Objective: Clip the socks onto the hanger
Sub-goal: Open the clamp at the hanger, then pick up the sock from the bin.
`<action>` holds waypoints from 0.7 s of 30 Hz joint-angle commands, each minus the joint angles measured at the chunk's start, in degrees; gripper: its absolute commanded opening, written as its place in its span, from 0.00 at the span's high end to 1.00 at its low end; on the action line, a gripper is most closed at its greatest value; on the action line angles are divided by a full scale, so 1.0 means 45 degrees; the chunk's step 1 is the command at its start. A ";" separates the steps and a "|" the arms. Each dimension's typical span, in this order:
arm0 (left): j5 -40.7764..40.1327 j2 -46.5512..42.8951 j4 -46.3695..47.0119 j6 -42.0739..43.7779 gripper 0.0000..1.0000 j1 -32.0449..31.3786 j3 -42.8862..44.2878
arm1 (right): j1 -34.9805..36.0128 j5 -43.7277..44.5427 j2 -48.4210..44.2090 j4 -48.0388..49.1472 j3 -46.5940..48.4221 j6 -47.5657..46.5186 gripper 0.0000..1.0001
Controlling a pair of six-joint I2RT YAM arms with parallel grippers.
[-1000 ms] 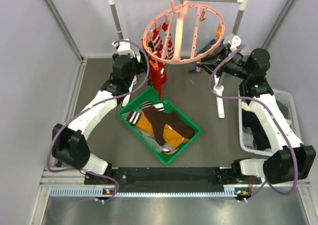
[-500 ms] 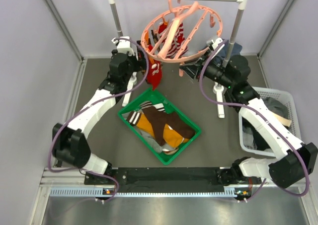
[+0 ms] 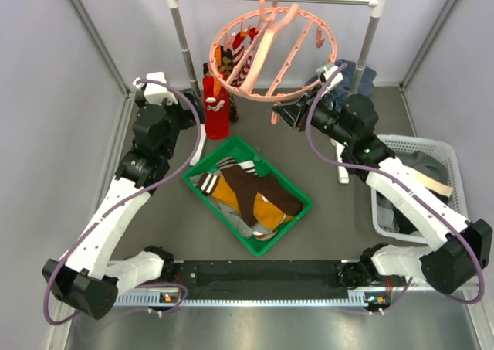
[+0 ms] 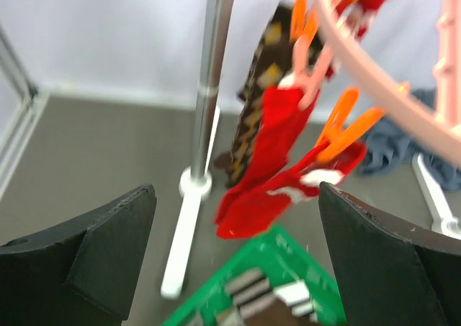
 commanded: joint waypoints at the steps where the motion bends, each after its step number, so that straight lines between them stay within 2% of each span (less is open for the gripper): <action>1: 0.0010 -0.0587 -0.2576 -0.1331 0.01 -0.0033 0.0031 | 0.0341 0.0257 -0.0621 0.0009 -0.0344 0.0391 1.00; 3: 0.0151 -0.0763 -0.4079 -0.3120 0.01 -0.0208 0.0050 | 0.0458 0.0608 -0.0738 -0.0069 -0.0423 0.0333 1.00; 5: 0.0444 -0.0822 -0.4863 -0.3948 0.01 -0.0732 -0.0008 | 0.0652 0.1133 -0.0778 -0.0050 -0.0598 0.0236 1.00; 7: -0.0332 -0.0764 -0.5898 -0.5704 0.01 -0.1475 -0.0203 | 0.0790 0.1409 -0.0739 -0.0070 -0.0734 0.0138 1.00; 9: -0.1270 -0.0686 -0.6251 -0.6718 0.01 -0.2646 -0.0476 | 0.1004 0.1624 -0.0700 0.0028 -0.0833 0.0021 1.00; 12: -0.1937 -0.0298 -0.6330 -0.8106 0.03 -0.3450 -0.1102 | 0.1142 0.1664 -0.0583 0.0145 -0.1009 -0.0019 1.00; 13: -0.2093 -0.0121 -0.6389 -0.8538 0.08 -0.3529 -0.1141 | 0.1161 0.1683 -0.0525 0.0107 -0.1048 -0.0038 1.00; 16: -0.2601 0.0874 -0.6215 -0.9302 0.14 -0.3802 -0.0967 | 0.1162 0.1703 -0.0544 0.0087 -0.1165 -0.0136 1.00; 17: -0.2796 0.1186 -0.6136 -0.9497 0.20 -0.3880 -0.0888 | 0.1162 0.1742 -0.0583 0.0087 -0.1204 -0.0213 1.00; 21: -0.3206 0.3408 -0.5395 -0.9460 0.36 -0.3901 -0.0459 | 0.1162 0.1917 -0.0680 -0.0030 -0.1301 -0.0468 1.00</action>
